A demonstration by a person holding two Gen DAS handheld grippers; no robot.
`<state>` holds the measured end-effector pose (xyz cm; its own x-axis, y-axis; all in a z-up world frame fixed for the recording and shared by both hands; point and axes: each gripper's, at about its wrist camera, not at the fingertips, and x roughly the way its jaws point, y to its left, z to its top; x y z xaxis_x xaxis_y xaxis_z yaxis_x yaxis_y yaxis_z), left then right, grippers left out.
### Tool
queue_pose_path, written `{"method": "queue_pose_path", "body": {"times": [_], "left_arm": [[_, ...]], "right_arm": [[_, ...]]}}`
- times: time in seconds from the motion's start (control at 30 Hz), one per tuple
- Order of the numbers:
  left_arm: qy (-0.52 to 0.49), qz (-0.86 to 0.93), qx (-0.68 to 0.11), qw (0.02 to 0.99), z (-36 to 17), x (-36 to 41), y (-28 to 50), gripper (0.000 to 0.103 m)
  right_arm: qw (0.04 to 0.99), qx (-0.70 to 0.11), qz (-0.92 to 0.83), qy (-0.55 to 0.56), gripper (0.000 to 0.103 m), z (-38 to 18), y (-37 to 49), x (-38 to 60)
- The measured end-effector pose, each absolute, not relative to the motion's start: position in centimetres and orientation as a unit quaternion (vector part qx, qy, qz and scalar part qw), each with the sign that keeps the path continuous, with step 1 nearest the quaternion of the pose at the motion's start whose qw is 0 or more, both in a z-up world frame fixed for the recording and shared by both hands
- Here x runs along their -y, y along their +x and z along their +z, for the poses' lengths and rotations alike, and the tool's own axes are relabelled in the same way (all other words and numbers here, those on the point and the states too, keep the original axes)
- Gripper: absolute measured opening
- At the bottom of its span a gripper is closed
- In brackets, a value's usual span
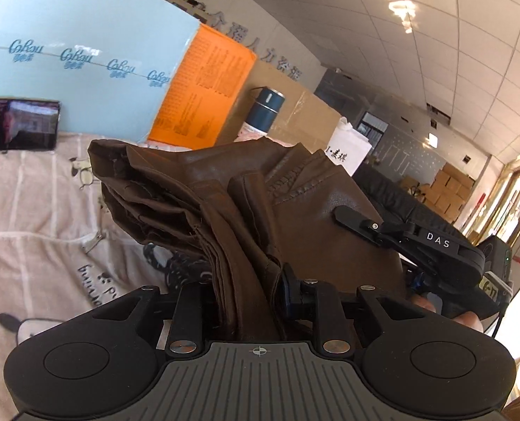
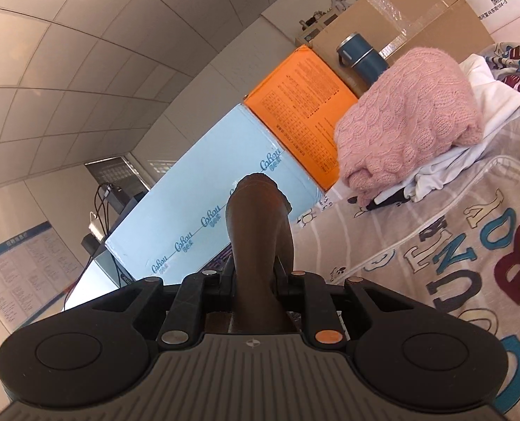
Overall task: Fold clothes
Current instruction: 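Lift the folded vest with both grippers and carry it toward the pink sweater pile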
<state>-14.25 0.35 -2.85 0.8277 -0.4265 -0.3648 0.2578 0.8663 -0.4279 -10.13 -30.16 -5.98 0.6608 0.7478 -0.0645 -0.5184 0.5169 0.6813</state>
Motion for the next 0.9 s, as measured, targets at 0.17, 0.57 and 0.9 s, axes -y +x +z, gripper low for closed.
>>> {"method": "queue_pose_path", "body": {"times": [0.17,0.57,0.9], "left_arm": [[-0.124,-0.219,-0.189,0.949,-0.1,3.2,-10.5,0.022],[-0.111,-0.223,-0.061,0.966,3.7,7.4,-0.6,0.023],[-0.089,-0.215,-0.116,0.966,-2.0,11.2,6.0,0.025]], "right_arm": [[0.871,-0.12,0.347,0.327,0.016,-4.2,-8.6,33.7],[0.926,0.062,0.272,0.256,0.016,3.9,-1.6,35.1],[0.935,0.023,0.14,0.325,0.016,-2.8,6.5,37.3]]}}
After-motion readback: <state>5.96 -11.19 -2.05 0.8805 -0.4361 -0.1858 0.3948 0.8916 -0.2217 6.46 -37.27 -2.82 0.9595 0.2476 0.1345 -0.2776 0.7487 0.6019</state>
